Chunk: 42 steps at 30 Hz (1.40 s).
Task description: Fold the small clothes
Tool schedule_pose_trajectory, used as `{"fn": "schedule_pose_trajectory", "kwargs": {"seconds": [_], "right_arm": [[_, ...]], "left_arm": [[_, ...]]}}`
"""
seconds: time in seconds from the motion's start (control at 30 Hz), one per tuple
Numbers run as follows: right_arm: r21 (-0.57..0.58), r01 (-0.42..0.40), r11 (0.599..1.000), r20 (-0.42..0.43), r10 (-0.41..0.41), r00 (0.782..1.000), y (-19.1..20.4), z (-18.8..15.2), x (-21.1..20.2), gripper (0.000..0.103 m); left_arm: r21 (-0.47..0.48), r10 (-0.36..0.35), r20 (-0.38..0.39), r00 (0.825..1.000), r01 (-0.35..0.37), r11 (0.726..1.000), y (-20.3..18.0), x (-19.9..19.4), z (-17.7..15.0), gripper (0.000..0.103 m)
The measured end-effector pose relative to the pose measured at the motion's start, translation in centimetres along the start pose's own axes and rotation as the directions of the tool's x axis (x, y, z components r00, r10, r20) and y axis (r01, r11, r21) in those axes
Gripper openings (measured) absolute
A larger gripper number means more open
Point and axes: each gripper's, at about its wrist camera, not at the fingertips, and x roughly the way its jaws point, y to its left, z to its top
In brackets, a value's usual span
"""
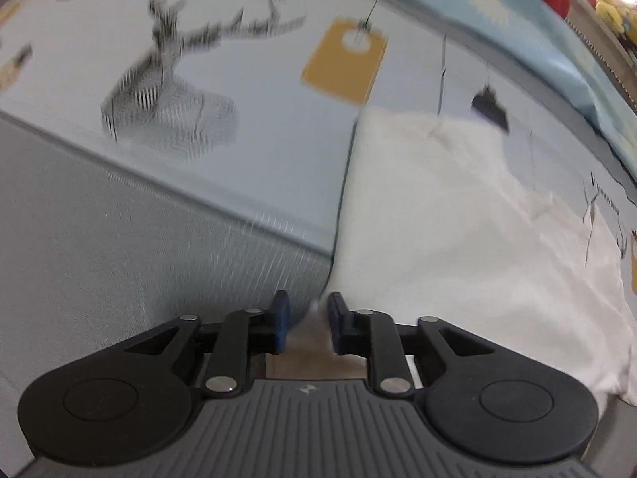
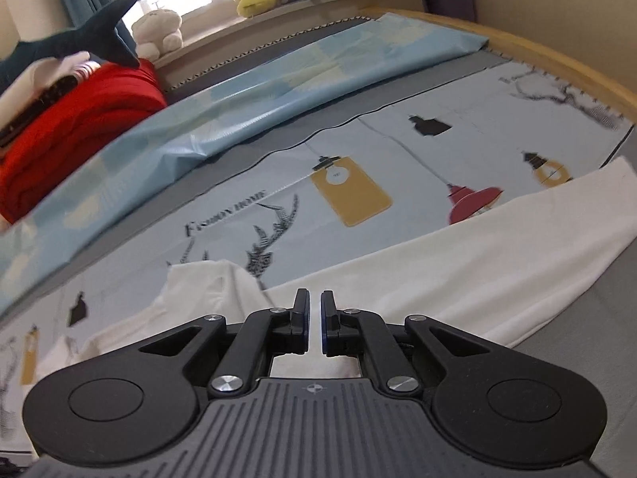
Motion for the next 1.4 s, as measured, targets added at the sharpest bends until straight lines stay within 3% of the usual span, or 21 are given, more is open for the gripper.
{"fn": "schedule_pose_trajectory", "kwargs": {"seconds": [0.1, 0.13, 0.17, 0.23, 0.27, 0.33, 0.43, 0.5, 0.53, 0.6, 0.67, 0.77, 0.93, 1.13, 1.23, 1.3, 1.4], "right_arm": [[0.039, -0.07, 0.997, -0.083, 0.073, 0.994, -0.4, -0.4, 1.0, 0.011], [0.05, -0.092, 0.995, -0.148, 0.098, 0.984, -0.6, -0.8, 1.9, 0.02], [0.04, -0.09, 0.995, -0.207, 0.097, 0.974, -0.7, -1.2, 2.7, 0.024], [-0.033, -0.009, 0.999, -0.294, -0.001, 0.956, -0.7, -2.4, 4.2, 0.022], [-0.046, 0.02, 0.999, -0.297, -0.033, 0.954, -1.1, -2.7, 4.5, 0.015], [0.025, 0.017, 1.0, -0.27, -0.01, 0.963, -1.9, -2.2, 3.9, 0.016], [0.024, 0.012, 1.0, -0.157, -0.008, 0.988, -2.1, -1.1, 2.2, 0.017], [0.016, -0.016, 1.0, -0.152, 0.019, 0.988, -2.5, -0.8, 1.9, 0.021], [0.027, -0.024, 0.999, -0.177, 0.028, 0.984, -2.9, -0.9, 2.2, 0.023], [0.049, 0.023, 0.999, -0.224, -0.011, 0.975, -4.2, -1.2, 2.7, 0.023], [0.081, 0.086, 0.993, -0.207, -0.067, 0.976, -6.0, -0.7, 2.4, 0.023], [0.178, 0.146, 0.973, -0.135, -0.123, 0.983, -9.4, 0.6, 1.1, 0.028], [0.346, 0.208, 0.915, -0.058, -0.2, 0.978, -16.7, 2.1, -0.9, 0.034], [0.506, 0.265, 0.821, -0.015, -0.299, 0.954, -25.5, 2.3, -1.9, 0.034], [0.641, 0.194, 0.742, 0.005, -0.257, 0.966, -29.1, 1.3, -1.2, 0.034], [0.709, 0.118, 0.695, 0.065, -0.232, 0.971, -30.5, 0.6, -1.0, 0.034], [0.734, 0.077, 0.674, 0.119, -0.24, 0.964, -31.2, 0.7, -0.4, 0.034]], "left_arm": [[0.003, -0.058, 0.05, 0.997, 0.058, 0.998, -1.1, -0.8, 0.3, 0.021], [0.0, -0.082, 0.043, 0.996, 0.082, 0.997, -1.4, -0.7, 0.3, 0.021], [0.005, -0.084, 0.032, 0.996, 0.084, 0.996, -1.6, -0.5, 0.2, 0.021], [0.04, -0.026, 0.0, 1.0, 0.026, 0.999, -2.0, 0.3, -0.4, 0.021], [0.044, 0.005, -0.004, 1.0, -0.005, 0.999, -2.1, 0.5, -0.7, 0.021], [0.053, 0.021, 0.034, 0.999, -0.023, 0.998, -2.5, -0.2, -0.9, 0.021], [0.108, -0.065, 0.087, 0.994, 0.055, 0.993, -4.4, -2.1, -1.3, 0.021], [0.132, -0.143, 0.05, 0.988, 0.135, 0.982, -5.5, -1.9, -2.0, 0.023], [0.133, -0.141, 0.004, 0.99, 0.139, 0.981, -5.7, -1.2, -2.5, 0.023], [0.124, -0.053, -0.09, 0.995, 0.064, 0.99, -5.7, 0.9, -3.4, 0.023], [0.112, -0.044, -0.081, 0.996, 0.052, 0.992, -5.7, 0.8, -3.5, 0.023], [0.147, -0.062, 0.01, 0.998, 0.06, 0.987, -7.0, -1.3, -3.1, 0.027], [0.173, -0.12, 0.019, 0.993, 0.115, 0.978, -8.9, -2.2, -3.0, 0.029], [0.207, -0.121, 0.014, 0.993, 0.115, 0.972, -9.8, -2.4, -3.0, 0.029], [0.201, -0.114, 0.014, 0.993, 0.108, 0.974, -9.6, -1.9, -2.7, 0.029], [0.2, -0.109, 0.014, 0.994, 0.104, 0.974, -9.5, -1.8, -2.7, 0.029], [0.196, -0.109, 0.01, 0.994, 0.105, 0.975, -9.4, -1.7, -2.7, 0.029]]}}
